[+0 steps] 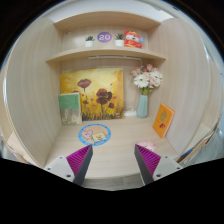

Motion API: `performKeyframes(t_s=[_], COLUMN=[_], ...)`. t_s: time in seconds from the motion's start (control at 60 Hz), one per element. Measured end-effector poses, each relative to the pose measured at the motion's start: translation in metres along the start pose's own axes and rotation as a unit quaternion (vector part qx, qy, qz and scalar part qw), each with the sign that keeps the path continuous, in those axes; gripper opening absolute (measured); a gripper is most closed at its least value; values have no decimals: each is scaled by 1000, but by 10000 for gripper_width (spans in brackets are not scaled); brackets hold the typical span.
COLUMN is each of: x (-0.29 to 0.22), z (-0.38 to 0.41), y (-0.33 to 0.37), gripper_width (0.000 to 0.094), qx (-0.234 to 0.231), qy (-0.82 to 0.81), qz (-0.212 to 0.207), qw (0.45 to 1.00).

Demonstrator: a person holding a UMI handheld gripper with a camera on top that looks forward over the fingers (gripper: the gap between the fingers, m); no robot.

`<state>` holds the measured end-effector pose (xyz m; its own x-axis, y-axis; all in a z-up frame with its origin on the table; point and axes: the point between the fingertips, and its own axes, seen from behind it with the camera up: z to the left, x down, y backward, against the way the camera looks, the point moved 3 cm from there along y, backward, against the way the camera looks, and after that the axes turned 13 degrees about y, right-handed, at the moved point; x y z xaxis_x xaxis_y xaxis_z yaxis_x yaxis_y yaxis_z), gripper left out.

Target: Arrange mouse

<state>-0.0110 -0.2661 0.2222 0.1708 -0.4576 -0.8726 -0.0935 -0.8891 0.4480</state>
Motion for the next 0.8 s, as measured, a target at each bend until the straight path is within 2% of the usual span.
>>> performKeyframes(t_s=[0.117, 0.267, 0.533, 0.617, 0.8], x=[36, 105, 170, 176, 176], z=[16, 17, -74, -106, -152], y=[-10, -38, -89, -112, -173], gripper_width=[857, 857, 858, 856, 847], qx=[-36, -63, -27, -13, -16], qy=[22, 48, 34, 31, 32], qz=[24, 59, 100, 104, 110], qw=[999, 995, 994, 994, 993])
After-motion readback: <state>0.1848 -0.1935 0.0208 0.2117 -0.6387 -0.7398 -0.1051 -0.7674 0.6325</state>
